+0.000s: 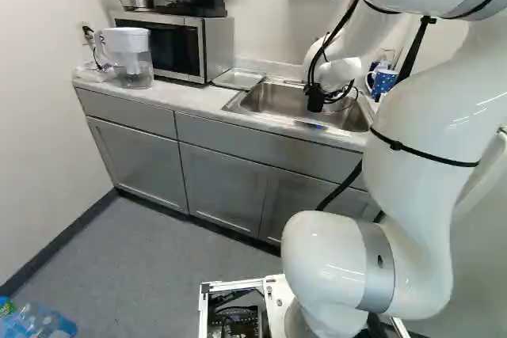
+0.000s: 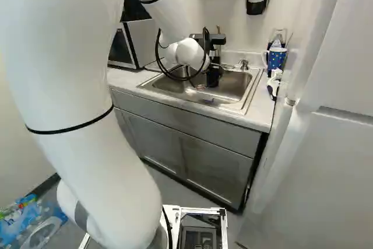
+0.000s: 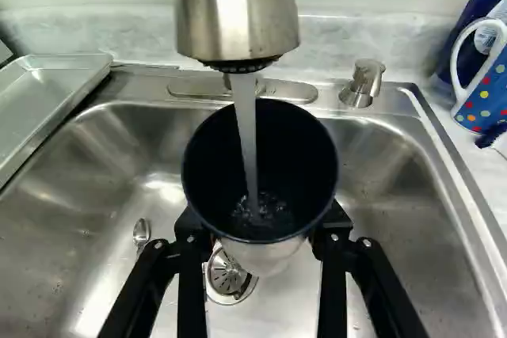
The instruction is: Rinse the cup and place it in the tray
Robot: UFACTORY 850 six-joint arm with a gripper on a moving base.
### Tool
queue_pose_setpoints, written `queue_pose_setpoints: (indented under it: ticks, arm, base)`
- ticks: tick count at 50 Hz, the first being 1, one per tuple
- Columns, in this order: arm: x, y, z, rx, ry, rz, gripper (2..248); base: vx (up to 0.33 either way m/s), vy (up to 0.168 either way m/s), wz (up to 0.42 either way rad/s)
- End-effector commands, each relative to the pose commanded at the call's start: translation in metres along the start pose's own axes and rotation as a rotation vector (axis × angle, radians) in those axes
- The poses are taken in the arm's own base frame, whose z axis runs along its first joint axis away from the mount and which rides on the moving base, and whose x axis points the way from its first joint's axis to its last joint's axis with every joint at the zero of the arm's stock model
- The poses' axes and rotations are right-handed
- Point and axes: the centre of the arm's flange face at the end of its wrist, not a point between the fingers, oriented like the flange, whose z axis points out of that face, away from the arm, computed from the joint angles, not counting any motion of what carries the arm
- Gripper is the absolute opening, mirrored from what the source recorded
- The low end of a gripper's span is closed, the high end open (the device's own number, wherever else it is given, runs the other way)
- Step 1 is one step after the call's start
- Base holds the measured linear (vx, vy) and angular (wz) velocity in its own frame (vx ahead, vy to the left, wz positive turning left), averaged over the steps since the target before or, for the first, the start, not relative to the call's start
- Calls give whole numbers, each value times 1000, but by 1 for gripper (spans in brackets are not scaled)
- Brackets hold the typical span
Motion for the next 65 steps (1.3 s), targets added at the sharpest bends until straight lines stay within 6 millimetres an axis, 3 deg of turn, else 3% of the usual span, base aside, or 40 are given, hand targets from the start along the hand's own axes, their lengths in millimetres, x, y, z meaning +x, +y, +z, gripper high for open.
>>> queue_pose_setpoints:
  ticks: [65]
  arm:
    - [0,0,0,0,0,0,126]
  base:
    - [0,0,0]
